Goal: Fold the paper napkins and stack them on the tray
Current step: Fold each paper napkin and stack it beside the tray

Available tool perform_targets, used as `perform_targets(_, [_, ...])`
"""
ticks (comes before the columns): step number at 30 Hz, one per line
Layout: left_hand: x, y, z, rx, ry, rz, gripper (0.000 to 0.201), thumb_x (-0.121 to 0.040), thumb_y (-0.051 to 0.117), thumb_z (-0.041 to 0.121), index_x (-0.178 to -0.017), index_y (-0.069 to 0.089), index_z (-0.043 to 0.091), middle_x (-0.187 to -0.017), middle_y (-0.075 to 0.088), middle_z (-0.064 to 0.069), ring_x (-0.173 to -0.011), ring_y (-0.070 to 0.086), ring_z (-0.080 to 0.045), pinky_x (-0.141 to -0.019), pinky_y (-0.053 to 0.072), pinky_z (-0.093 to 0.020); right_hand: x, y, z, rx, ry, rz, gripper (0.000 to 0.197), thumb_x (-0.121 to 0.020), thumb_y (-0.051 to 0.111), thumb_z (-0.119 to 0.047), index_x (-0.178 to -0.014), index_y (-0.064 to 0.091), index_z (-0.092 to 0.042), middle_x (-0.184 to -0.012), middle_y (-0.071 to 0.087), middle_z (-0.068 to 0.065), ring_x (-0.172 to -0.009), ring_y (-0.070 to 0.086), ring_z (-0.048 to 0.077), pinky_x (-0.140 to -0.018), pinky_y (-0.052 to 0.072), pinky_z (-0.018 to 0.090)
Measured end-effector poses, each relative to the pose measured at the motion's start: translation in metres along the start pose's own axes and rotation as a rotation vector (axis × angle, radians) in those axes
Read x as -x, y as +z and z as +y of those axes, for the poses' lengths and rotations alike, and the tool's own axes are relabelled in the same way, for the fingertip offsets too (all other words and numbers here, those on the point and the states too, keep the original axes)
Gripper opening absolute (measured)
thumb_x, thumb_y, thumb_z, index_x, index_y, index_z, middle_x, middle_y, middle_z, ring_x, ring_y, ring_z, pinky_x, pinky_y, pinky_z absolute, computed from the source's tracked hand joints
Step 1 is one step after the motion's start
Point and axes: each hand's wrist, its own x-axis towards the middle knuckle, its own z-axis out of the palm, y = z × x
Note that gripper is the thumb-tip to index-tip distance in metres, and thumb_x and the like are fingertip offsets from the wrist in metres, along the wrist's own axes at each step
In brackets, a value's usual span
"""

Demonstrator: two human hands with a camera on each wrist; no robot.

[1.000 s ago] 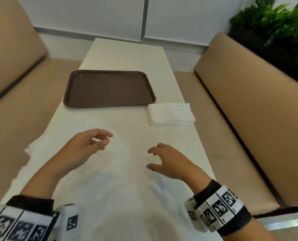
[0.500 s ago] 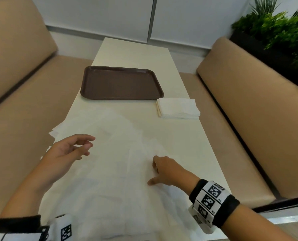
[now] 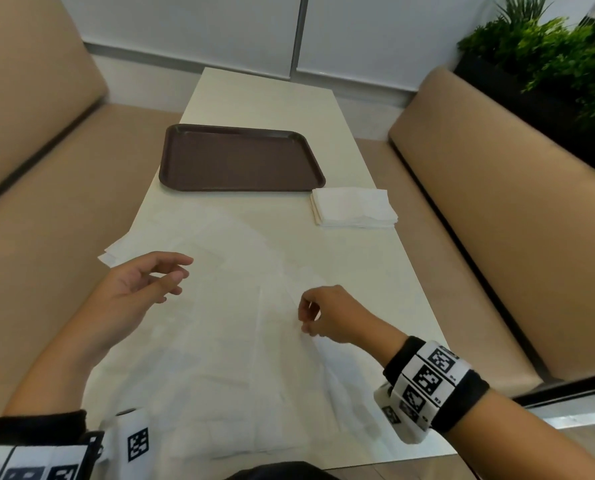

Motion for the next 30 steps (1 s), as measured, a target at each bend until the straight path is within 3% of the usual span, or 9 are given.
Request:
perform_targets(4, [-0.001, 0.004, -0.001, 0.006, 0.003, -0.007, 0.024, -0.074, 0.057, 0.036, -0.094, 0.071, 0.037, -0.095, 0.068, 0.004, -0.077, 0.063, -0.005, -0.076, 0.045, -0.027, -0.001, 0.009, 0.005, 0.045, 0.082, -0.13, 0.048, -0.073, 0.082, -0.026, -0.111, 0.055, -0.016, -0.116, 0.058, 0.005, -0.084, 0.052, 0.016, -0.057, 0.038, 0.015])
perform_targets(7, [0.001, 0.003, -0.002, -0.009, 0.001, -0.005, 0.024, -0.074, 0.057, 0.037, -0.093, 0.071, 0.039, -0.096, 0.068, 0.005, -0.079, 0.064, -0.007, -0.076, 0.045, -0.028, 0.001, 0.009, 0.009, 0.033, 0.091, -0.12, 0.042, -0.072, 0.082, -0.019, -0.103, 0.053, -0.021, -0.108, 0.055, 0.002, -0.088, 0.05, 0.017, -0.056, 0.036, 0.014])
perform_targets(12, [0.001, 0.0, -0.002, -0.01, 0.011, -0.004, 0.024, -0.074, 0.057, 0.036, -0.094, 0.07, 0.039, -0.096, 0.068, 0.005, -0.078, 0.064, -0.005, -0.076, 0.045, -0.027, 0.014, -0.02, -0.003, -0.104, -0.013, -0.073, 0.019, -0.075, 0.078, -0.017, -0.086, 0.067, -0.027, -0.084, 0.055, -0.006, -0.07, 0.049, 0.009, -0.061, 0.041, 0.018])
perform_targets(15, [-0.001, 0.003, 0.0, -0.012, 0.017, -0.008, 0.023, -0.073, 0.059, 0.038, -0.093, 0.07, 0.04, -0.095, 0.069, 0.007, -0.078, 0.063, -0.005, -0.077, 0.045, -0.027, 0.024, -0.037, -0.019, -0.066, -0.121, -0.093, 0.024, -0.085, 0.067, -0.013, -0.101, 0.071, -0.03, -0.102, 0.062, -0.006, -0.086, 0.057, 0.016, -0.075, 0.049, 0.022])
perform_targets(17, [-0.003, 0.005, 0.003, -0.029, 0.016, -0.018, 0.026, -0.068, 0.061, 0.045, -0.092, 0.07, 0.041, -0.095, 0.069, 0.009, -0.082, 0.063, -0.007, -0.079, 0.045, -0.028, 0.03, -0.05, -0.029, -0.028, -0.182, -0.053, 0.038, -0.085, 0.059, -0.007, -0.113, 0.067, -0.032, -0.117, 0.061, -0.004, -0.098, 0.058, 0.019, -0.085, 0.05, 0.025])
perform_targets(19, [-0.004, 0.007, 0.007, -0.053, 0.017, -0.022, 0.029, -0.065, 0.061, 0.051, -0.092, 0.07, 0.043, -0.097, 0.069, 0.012, -0.088, 0.062, -0.01, -0.082, 0.046, -0.03, 0.035, -0.066, -0.034, -0.021, -0.223, 0.033, 0.046, -0.081, 0.057, -0.003, -0.117, 0.064, -0.031, -0.123, 0.058, -0.008, -0.101, 0.055, 0.013, -0.084, 0.047, 0.018])
perform_targets(24, [-0.014, 0.017, 0.018, -0.141, 0.063, -0.027, 0.022, -0.078, 0.069, 0.044, -0.099, 0.065, 0.047, -0.11, 0.064, 0.021, -0.103, 0.057, 0.0, -0.096, 0.046, -0.038, 0.055, -0.111, -0.041, -0.017, -0.323, 0.263, 0.033, -0.081, 0.066, -0.009, -0.101, 0.068, -0.035, -0.111, 0.063, -0.02, -0.1, 0.06, 0.011, -0.083, 0.048, 0.026])
perform_targets(27, [-0.03, 0.032, 0.034, -0.161, 0.098, -0.03, 0.065, -0.07, 0.075, 0.047, -0.127, 0.045, 0.05, -0.134, 0.049, 0.021, -0.125, 0.043, 0.002, -0.107, 0.039, -0.035, 0.075, -0.141, -0.052, 0.006, -0.409, 0.282, 0.022, -0.082, 0.071, -0.015, -0.094, 0.072, -0.033, -0.102, 0.068, -0.017, -0.095, 0.063, 0.014, -0.088, 0.049, 0.037])
perform_targets(30, [-0.048, 0.05, 0.06, -0.009, 0.106, -0.23, 0.108, -0.049, 0.086, 0.056, -0.138, 0.025, 0.051, -0.146, 0.039, 0.019, -0.136, 0.034, -0.008, -0.109, 0.032, -0.035, 0.096, -0.166, -0.066, 0.033, -0.472, 0.24, 0.021, -0.084, 0.07, -0.014, -0.095, 0.072, -0.032, -0.102, 0.07, -0.015, -0.097, 0.065, 0.011, -0.094, 0.049, 0.042])
